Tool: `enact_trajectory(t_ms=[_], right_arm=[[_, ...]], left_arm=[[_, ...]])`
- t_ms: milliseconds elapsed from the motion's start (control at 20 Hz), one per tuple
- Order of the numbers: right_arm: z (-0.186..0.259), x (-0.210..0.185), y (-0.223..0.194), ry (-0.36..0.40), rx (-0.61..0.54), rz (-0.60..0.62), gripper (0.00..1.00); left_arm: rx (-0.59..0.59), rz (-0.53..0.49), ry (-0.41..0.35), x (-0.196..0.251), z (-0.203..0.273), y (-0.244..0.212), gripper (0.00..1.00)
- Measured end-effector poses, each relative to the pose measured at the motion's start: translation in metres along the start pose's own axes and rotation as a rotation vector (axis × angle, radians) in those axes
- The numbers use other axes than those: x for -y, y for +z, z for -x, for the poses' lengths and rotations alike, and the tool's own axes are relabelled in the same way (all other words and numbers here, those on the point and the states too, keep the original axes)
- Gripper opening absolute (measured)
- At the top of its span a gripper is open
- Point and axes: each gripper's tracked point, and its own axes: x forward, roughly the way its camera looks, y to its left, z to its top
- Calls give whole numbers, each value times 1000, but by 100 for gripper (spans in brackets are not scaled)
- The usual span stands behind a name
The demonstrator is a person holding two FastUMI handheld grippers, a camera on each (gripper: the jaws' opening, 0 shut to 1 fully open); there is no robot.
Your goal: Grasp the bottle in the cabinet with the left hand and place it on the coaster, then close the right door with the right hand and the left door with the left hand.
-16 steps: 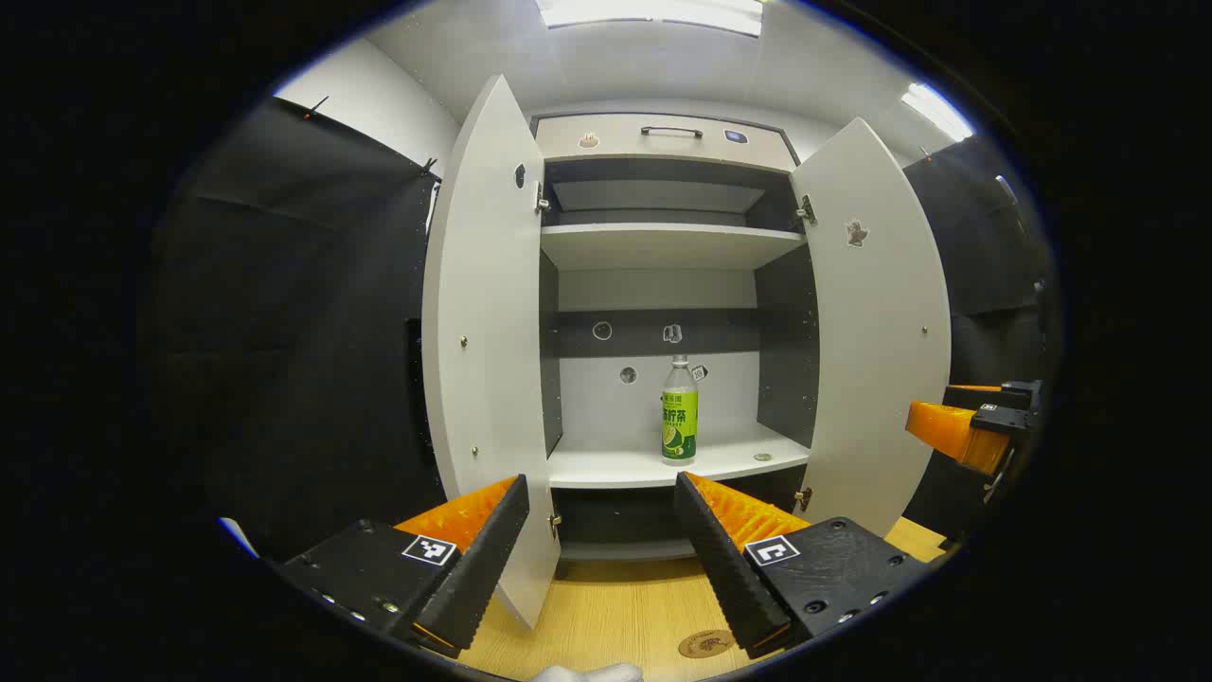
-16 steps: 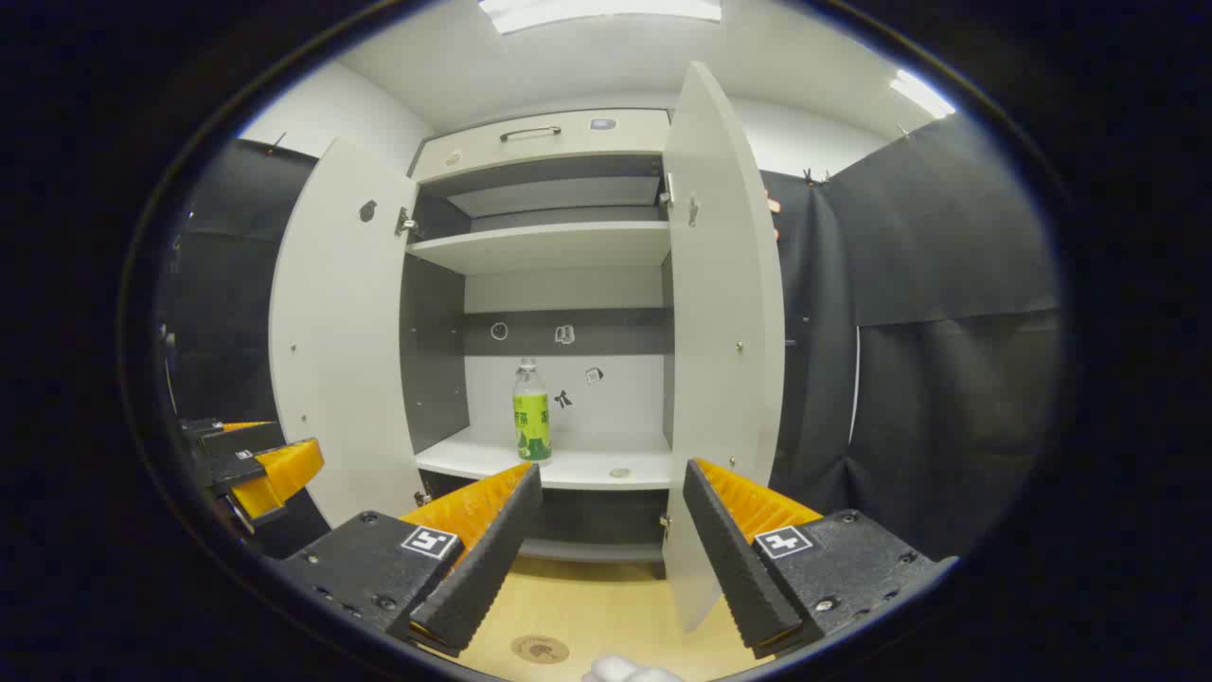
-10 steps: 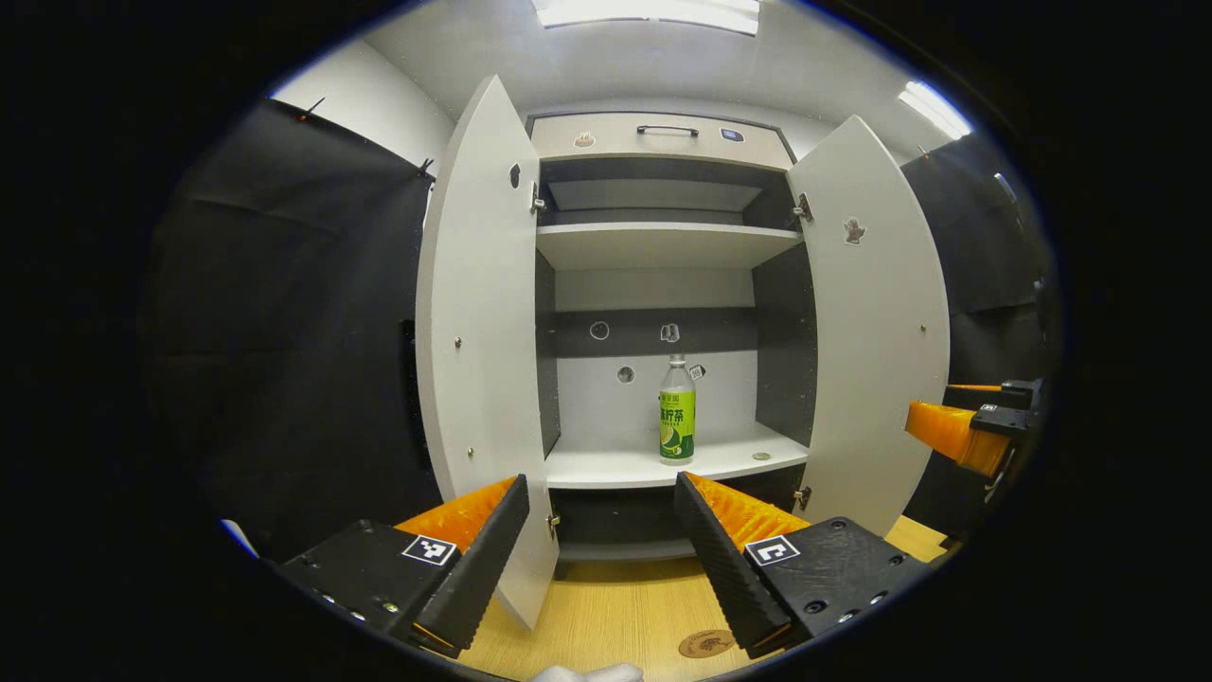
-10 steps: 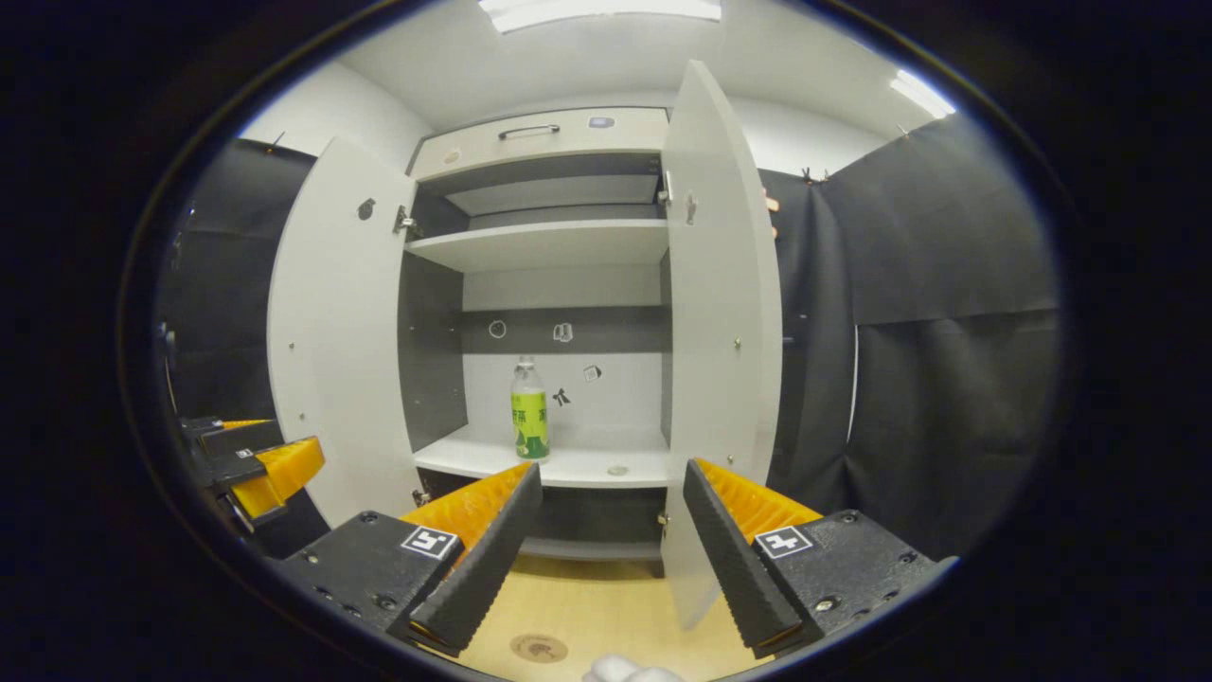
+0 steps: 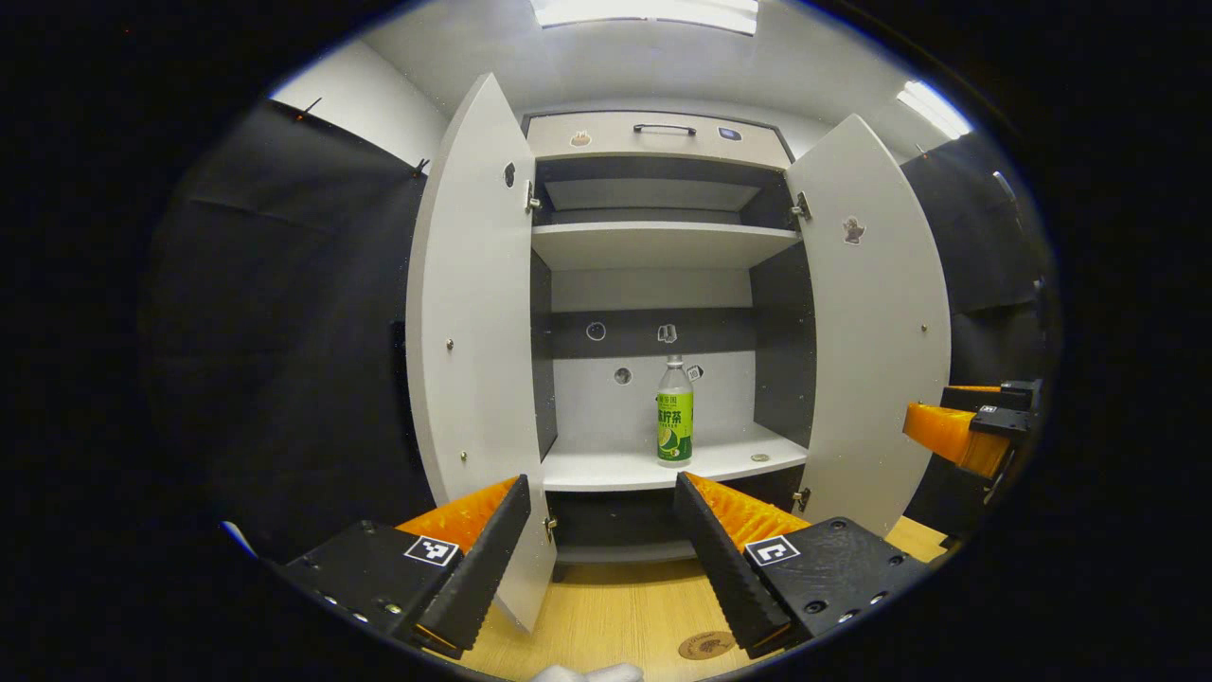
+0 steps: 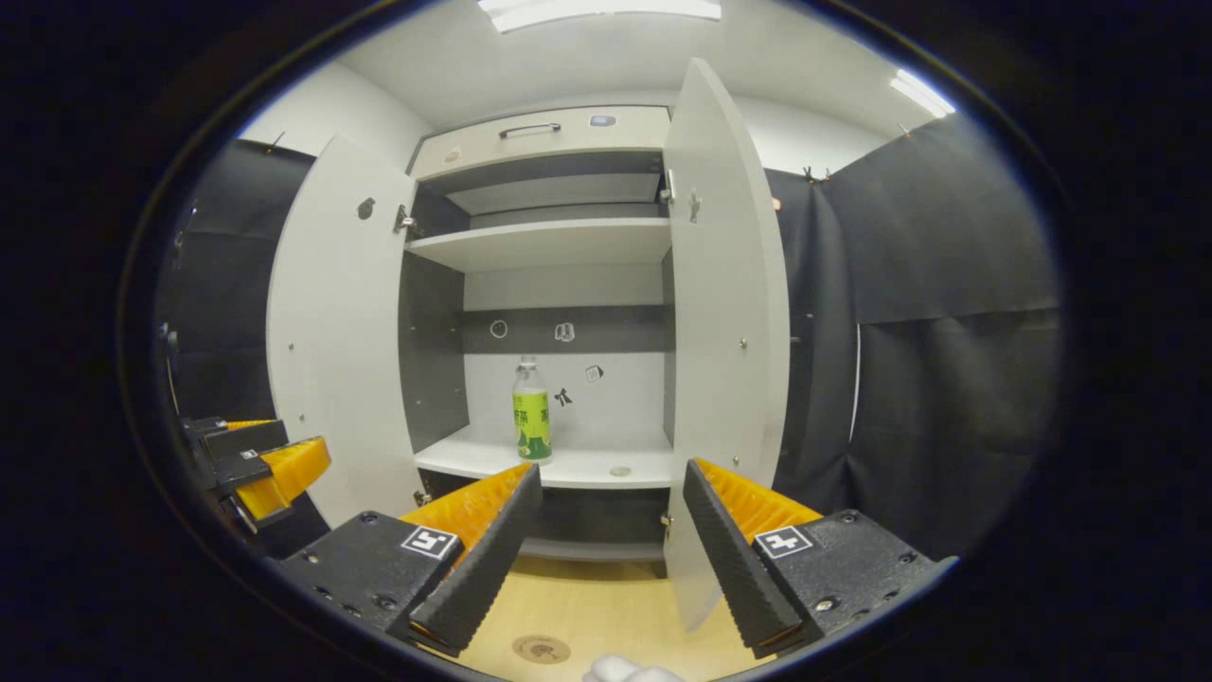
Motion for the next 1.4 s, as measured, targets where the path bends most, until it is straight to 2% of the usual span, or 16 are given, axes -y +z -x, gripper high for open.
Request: enact_trajectory(t_ms=[350,450,500,700,750,800,1050,1100,1150,1400], right_arm=[[0,-1,-1,10,-17,2,99],[0,-1,-2,12,-22,0,99],[-1,-1,-3,10,-27,3,99],[0,1,-4,-8,-45,27,99],[0,2,-4,-18,-46,34,99],[1,2,-4,-27,-49,40,99],[-2,4,-5,-60,-61,59,99],[-3,4,-5,-65,-64,61,99],[-4,4,-6,-69,-72,64,99],[-3,7,-5,-81,-102,69,99]], left_arm=[[27,6,-60,21,-57,8,94],[42,13,-81,32,-85,11,90],[52,17,-90,37,-101,13,94],[77,39,-119,64,-170,18,94],[69,48,-121,70,-189,16,90],[72,56,-125,76,-208,14,94],[51,58,-91,91,-291,-6,94],[49,60,-86,94,-303,-8,90],[37,65,-86,97,-314,-12,94],[33,64,-57,101,-351,-16,94]])
